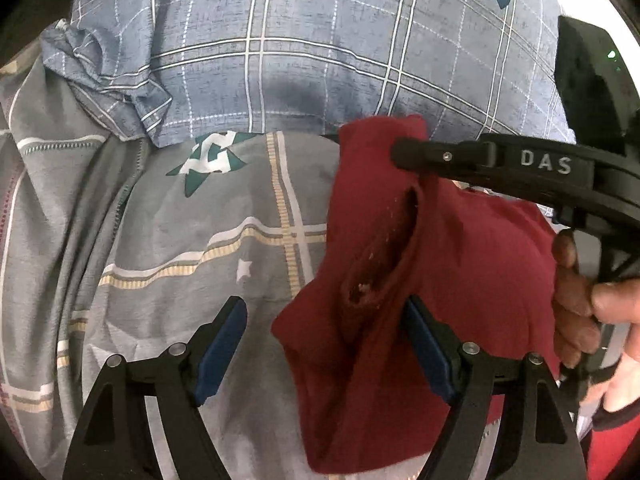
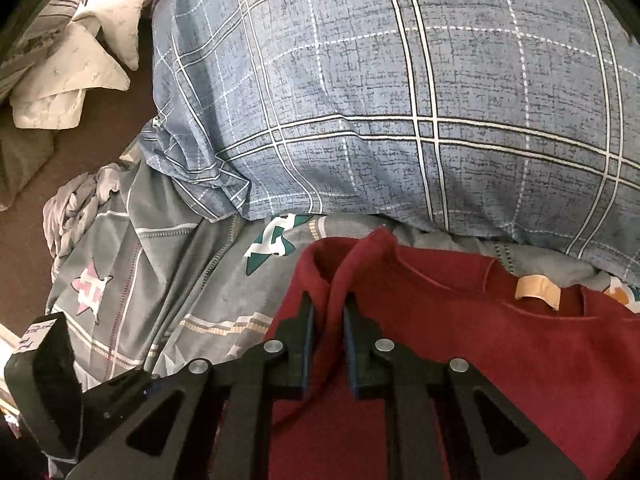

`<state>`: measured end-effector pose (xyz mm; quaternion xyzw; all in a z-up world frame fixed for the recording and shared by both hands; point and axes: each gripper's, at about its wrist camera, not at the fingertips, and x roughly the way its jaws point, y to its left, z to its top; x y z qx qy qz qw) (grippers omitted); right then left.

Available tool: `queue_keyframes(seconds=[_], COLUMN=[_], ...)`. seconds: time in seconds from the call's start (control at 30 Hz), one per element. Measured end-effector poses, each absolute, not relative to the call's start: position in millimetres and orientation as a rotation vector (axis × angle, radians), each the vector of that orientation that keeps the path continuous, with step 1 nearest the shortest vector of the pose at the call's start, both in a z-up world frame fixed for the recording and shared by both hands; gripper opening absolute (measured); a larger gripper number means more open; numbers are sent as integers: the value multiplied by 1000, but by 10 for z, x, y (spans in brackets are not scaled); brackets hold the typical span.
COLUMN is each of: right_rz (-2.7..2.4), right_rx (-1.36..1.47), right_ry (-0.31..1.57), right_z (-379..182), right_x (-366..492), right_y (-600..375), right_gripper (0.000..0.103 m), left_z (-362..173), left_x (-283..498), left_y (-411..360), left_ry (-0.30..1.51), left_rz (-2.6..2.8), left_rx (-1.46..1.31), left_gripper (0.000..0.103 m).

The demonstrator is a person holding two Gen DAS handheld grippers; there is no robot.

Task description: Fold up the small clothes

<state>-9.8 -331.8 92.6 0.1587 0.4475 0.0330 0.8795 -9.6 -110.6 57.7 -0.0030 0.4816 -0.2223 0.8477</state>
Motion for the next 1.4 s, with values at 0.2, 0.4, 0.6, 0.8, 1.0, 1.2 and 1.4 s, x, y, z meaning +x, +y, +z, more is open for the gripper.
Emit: queue_keyframes(seconds=[0.2, 0.4, 0.6, 0.8, 1.0, 1.2, 1.4], right_rz=[76, 85, 69, 29, 58, 55, 113], right_rx=[342, 361, 463, 439, 333, 376, 533], right_ry=[933, 953, 955, 1057, 1166, 1103, 1038], right_z=[964, 906, 968, 866, 633, 614, 703], right_x=[-133, -89, -93, 121, 400, 266, 34], right_y=[-3346, -3308, -3352, -3203, -2847, -3100, -3429], right_gripper=[12, 16, 80, 83, 84, 26, 21], left_z=[466, 490, 569, 609, 640, 674, 626], left_x=[-42, -46, -74, -138, -177, -176, -240], left_y=[-1228, -1207, -1138, -1139, -1151, -1084, -1200], left_ry=[1035, 1010, 992, 972, 968, 983, 984], left_rz=[-470, -461, -464, -476, -505, -514, -510], left_rx=[-23, -39, -86, -80, -79, -102, -38], left_gripper=[51, 32, 28, 27, 27, 60, 63])
